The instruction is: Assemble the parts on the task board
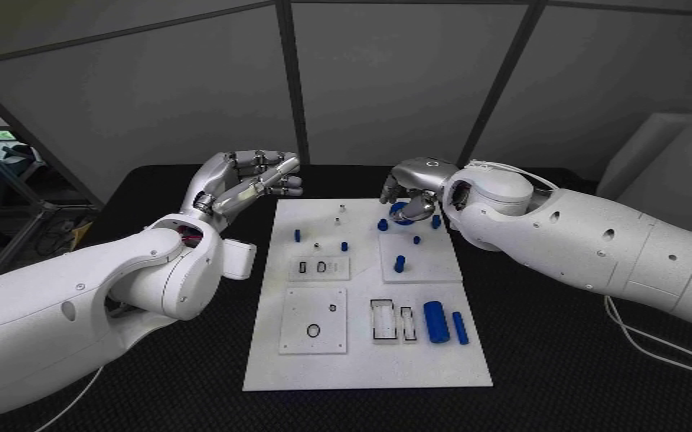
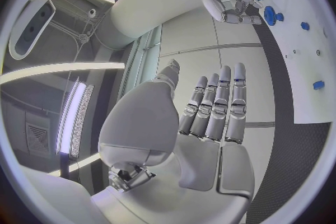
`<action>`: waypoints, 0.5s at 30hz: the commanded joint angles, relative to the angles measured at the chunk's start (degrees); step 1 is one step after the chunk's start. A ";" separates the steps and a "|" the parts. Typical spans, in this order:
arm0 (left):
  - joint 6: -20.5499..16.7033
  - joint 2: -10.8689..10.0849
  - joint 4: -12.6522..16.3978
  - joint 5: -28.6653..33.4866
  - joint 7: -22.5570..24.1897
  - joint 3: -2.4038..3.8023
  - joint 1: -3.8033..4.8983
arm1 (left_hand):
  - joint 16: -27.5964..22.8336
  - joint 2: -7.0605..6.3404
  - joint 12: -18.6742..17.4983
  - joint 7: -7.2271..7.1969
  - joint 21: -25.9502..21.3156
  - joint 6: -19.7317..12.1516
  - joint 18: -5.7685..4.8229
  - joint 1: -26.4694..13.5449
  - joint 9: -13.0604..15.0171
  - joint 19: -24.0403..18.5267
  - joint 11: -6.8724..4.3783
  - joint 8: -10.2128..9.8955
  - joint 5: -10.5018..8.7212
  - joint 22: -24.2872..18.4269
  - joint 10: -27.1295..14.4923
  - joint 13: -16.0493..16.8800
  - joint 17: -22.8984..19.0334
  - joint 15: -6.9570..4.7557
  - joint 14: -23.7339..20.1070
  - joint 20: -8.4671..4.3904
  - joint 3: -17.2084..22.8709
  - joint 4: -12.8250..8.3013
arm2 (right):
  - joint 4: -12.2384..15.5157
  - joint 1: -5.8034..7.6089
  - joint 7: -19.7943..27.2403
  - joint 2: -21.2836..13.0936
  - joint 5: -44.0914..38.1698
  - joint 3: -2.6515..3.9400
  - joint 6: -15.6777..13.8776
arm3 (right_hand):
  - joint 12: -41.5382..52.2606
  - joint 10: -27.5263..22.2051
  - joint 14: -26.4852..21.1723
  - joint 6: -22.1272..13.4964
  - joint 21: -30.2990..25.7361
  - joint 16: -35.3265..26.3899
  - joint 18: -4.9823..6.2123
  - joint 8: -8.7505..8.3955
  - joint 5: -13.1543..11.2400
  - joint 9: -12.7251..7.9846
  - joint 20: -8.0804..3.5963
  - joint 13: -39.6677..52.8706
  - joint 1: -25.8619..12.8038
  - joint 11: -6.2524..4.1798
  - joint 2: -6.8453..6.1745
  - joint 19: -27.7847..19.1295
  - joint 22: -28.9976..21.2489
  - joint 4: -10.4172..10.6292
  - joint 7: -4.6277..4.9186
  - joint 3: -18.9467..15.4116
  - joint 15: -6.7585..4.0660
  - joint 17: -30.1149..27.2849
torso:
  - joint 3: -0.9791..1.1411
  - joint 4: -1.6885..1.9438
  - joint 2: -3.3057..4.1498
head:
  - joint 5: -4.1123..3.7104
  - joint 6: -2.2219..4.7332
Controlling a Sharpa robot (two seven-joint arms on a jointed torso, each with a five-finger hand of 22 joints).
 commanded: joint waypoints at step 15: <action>1.96 -0.32 1.25 -0.67 -0.47 0.09 0.04 | -0.51 -0.11 -1.37 0.28 0.28 0.23 -0.71 0.15 -0.15 0.30 0.30 -0.71 0.33 0.10 -0.69 -0.14 0.18 0.21 -0.02 0.14 -0.60 -0.21 | -0.16 0.17 -0.55 0.76 -2.12 -0.16 1.80 | 1.82 -0.31 1.70 -1.20 4.81 10.97 0.37 0.00 -0.26 0.02 0.17 -0.04 0.80 -0.13 -0.33 0.17 4.09 1.37 0.14 0.47 0.14 12.66 | 0.21 0.18 1.73 | -0.07 -0.33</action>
